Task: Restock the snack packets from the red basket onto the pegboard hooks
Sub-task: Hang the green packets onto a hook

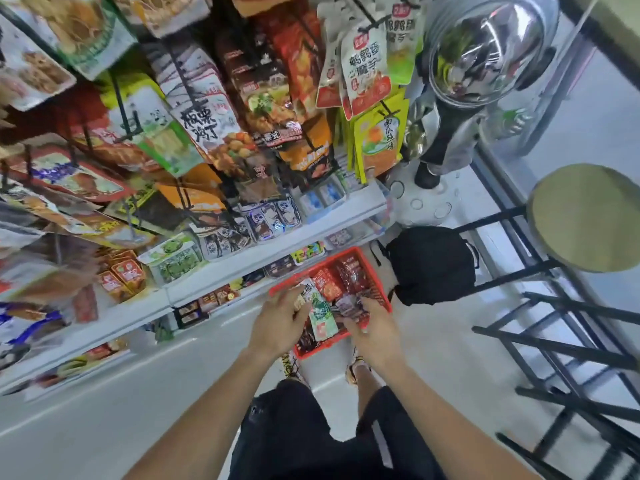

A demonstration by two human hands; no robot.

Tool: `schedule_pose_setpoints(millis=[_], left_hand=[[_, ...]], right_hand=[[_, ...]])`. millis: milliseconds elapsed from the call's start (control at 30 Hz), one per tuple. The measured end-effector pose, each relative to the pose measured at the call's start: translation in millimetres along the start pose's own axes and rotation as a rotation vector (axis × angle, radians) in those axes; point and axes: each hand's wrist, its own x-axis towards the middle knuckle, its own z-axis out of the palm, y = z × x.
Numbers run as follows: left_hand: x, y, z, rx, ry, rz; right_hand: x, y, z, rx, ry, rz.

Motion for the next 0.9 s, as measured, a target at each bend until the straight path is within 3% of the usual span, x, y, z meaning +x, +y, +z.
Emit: schedule_pose_setpoints(millis=[267,467,700,900], left_hand=[[103.8,-91.0,126.9,0.022,-0.173,-0.061],[210.4,-177.8,240.5,0.059,-0.166,-0.020],[327.5,-247.1,358.3,0.224,-0.154,0.052],[369.1,-284.2,411.5,0.302,-0.185,0.053]], right_hand=[[79.3,86.8,135.9,-0.040,-0.153,0.248],[176.4,174.7,251.5,-0.039,-0.086,0.368],[290.1,284.4,385.2,-0.125,-0.237,0.404],[318.8,312.7,424.8,-0.162,-0.176,0.352]])
